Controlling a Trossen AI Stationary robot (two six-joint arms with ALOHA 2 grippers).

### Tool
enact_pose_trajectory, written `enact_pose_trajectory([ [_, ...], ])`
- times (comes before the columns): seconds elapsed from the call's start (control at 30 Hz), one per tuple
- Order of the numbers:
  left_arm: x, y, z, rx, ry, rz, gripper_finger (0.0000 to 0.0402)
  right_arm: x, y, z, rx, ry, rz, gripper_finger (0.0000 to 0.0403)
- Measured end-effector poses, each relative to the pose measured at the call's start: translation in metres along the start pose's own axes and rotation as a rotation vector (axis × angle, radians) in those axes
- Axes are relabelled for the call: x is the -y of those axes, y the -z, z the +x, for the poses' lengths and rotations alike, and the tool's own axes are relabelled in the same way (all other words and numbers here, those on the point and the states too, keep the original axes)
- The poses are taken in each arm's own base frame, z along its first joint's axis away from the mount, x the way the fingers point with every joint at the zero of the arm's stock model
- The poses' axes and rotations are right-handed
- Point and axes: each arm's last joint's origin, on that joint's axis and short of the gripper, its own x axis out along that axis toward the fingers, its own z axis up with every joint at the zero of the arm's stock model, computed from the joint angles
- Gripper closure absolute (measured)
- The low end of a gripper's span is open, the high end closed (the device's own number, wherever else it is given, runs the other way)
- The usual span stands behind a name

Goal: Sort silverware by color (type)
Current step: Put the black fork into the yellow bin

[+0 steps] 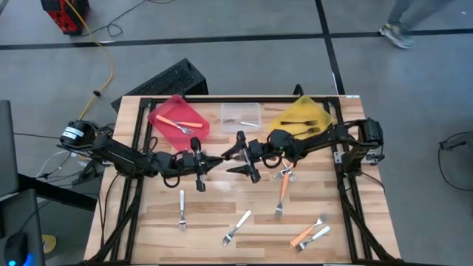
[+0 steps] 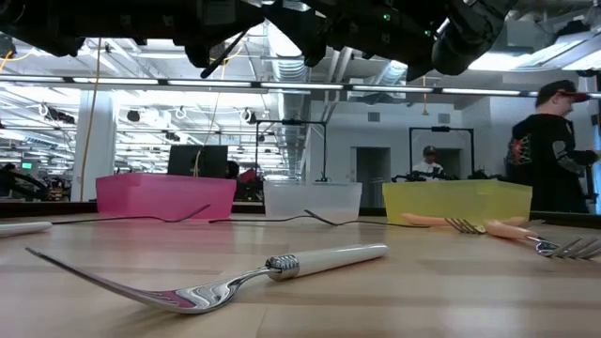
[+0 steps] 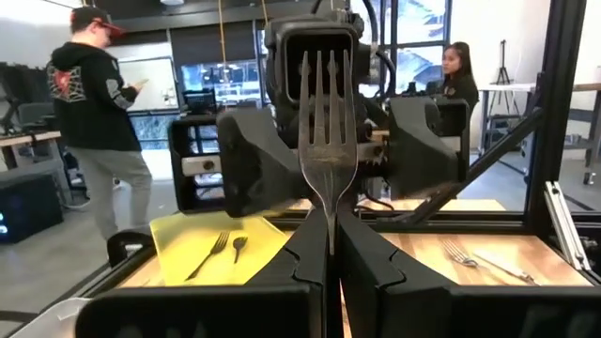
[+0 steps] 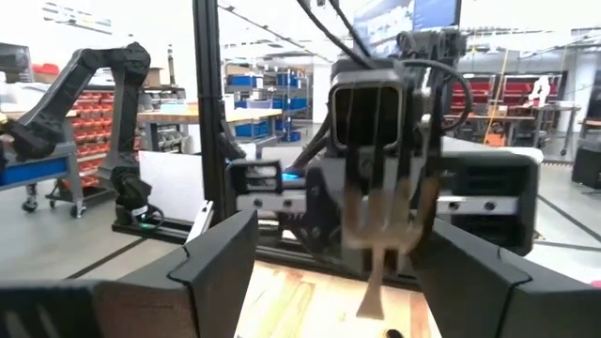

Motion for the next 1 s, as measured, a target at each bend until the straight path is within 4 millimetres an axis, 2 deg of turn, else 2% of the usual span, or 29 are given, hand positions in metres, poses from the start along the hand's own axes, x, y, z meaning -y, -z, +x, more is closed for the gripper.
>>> enact_pose_trajectory([
  [0.23, 0.0000, -0.0013, 0.0000, 0.012, -0.001, -0.009, 0.0401, 0.0022, -0.0074, 0.0053, 0.016, 0.014, -0.013, 0.0107],
  [0.63, 0.0000, -0.0012, 0.0000, 0.011, 0.000, -0.007, 0.0401, 0.0013, -0.0045, 0.0059, -0.013, 0.047, -0.002, 0.0123],
  [0.8, 0.0000, -0.0012, 0.0000, 0.010, 0.000, -0.007, 0.0401, 0.0024, -0.0043, 0.0059, -0.012, 0.091, -0.002, 0.0176],
  [1.0, 0.0000, -0.0012, 0.0000, 0.010, -0.001, -0.008, 0.0401, 0.0032, -0.0026, 0.0057, -0.029, 0.098, -0.001, 0.0290],
])
